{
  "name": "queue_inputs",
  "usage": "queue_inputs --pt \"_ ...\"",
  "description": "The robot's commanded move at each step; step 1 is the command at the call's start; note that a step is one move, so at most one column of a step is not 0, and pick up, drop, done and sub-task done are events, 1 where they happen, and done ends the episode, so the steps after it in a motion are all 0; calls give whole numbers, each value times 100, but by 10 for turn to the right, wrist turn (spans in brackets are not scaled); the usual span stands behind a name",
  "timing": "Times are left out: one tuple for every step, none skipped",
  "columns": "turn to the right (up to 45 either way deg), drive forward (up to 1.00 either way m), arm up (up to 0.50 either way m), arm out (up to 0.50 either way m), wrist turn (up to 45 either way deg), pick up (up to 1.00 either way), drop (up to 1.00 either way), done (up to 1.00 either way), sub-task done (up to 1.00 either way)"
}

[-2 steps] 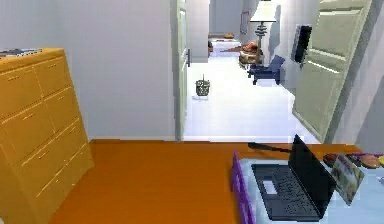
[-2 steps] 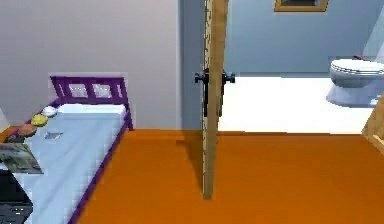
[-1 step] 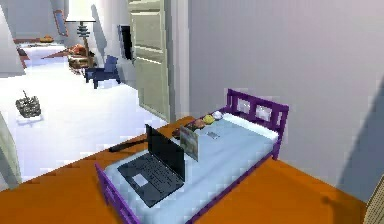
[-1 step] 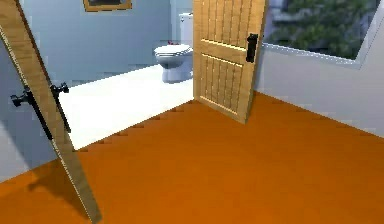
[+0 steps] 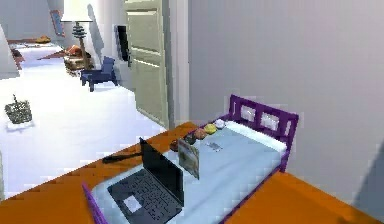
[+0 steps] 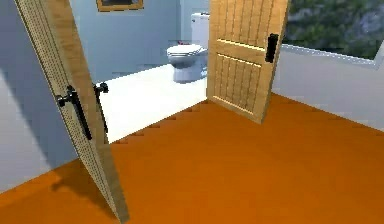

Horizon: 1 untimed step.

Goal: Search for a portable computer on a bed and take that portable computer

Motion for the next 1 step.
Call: queue_inputs --pt "-450 0 0 0 0 0 0 0 0"
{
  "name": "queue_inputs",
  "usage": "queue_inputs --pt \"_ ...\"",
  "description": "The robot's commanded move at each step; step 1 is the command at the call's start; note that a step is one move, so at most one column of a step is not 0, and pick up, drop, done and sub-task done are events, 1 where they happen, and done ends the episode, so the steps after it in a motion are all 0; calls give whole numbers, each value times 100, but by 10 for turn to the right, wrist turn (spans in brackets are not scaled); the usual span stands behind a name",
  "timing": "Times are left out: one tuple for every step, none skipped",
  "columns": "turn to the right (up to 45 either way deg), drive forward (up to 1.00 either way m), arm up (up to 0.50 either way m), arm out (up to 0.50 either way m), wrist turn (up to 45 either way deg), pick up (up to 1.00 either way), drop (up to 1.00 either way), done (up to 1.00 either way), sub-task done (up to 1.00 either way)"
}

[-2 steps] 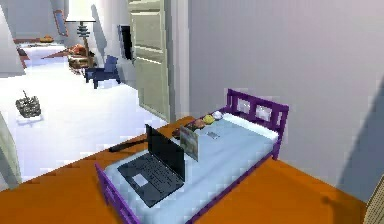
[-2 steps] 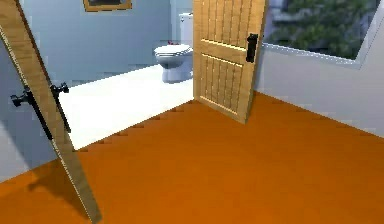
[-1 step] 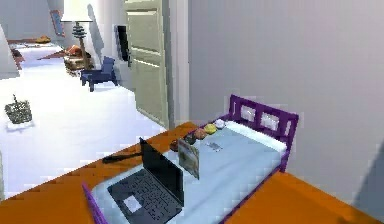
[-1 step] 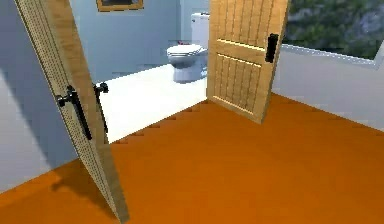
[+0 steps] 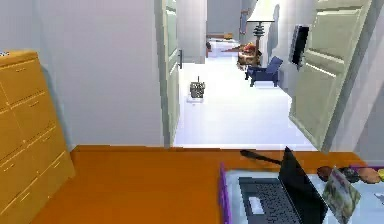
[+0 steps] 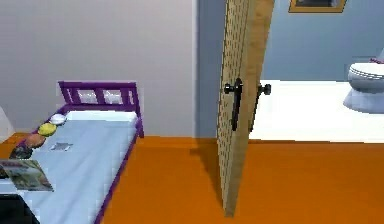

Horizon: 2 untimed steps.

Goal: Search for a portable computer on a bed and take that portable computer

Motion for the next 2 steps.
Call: queue_inputs --pt "-450 0 0 0 0 0 0 0 0" --pt "-150 0 0 0 0 0 0 0 0"
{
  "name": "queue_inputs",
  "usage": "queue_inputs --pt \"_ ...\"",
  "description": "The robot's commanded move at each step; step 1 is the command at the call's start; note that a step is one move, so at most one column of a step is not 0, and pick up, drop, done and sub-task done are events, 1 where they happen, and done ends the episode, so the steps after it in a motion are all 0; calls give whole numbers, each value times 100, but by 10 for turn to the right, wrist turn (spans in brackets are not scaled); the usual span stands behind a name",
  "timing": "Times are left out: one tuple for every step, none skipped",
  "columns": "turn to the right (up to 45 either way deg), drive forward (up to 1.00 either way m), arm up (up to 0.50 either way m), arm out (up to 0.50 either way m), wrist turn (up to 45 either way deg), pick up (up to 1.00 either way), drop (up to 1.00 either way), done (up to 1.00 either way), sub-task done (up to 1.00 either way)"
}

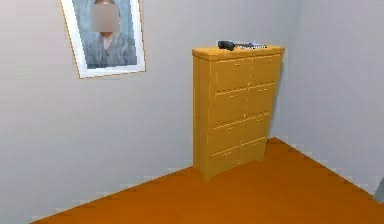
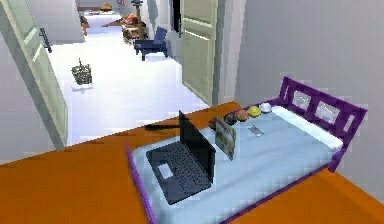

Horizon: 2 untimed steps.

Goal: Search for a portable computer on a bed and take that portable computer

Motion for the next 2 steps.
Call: queue_inputs --pt "0 0 46 0 0 0 0 0 0" --pt "0 0 0 42 0 0 0 0 0"
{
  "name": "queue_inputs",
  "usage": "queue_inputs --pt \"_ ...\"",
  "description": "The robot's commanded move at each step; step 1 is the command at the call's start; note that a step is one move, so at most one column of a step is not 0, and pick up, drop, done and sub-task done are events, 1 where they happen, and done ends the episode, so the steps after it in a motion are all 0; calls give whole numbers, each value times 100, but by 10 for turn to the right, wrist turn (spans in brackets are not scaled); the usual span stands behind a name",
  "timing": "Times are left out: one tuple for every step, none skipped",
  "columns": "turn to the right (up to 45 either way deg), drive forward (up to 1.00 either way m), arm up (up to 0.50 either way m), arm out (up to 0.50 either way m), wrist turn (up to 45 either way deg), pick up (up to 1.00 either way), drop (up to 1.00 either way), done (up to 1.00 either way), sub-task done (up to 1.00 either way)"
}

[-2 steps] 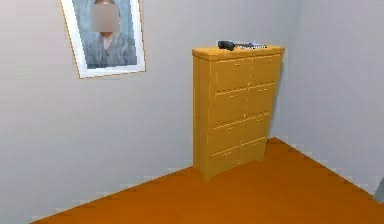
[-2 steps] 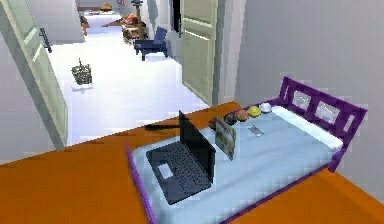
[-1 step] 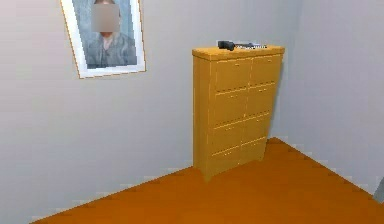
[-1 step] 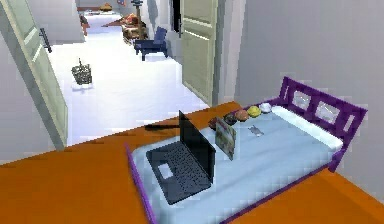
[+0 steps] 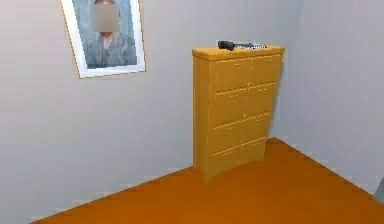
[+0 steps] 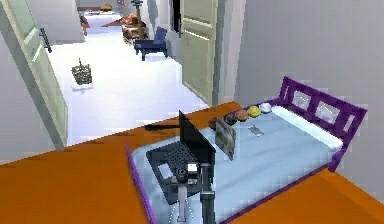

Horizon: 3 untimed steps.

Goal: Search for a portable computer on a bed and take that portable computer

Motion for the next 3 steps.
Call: queue_inputs --pt "0 0 0 0 450 0 0 0 0" --pt "0 0 0 0 450 0 0 0 0" --pt "0 0 0 0 450 0 0 0 0"
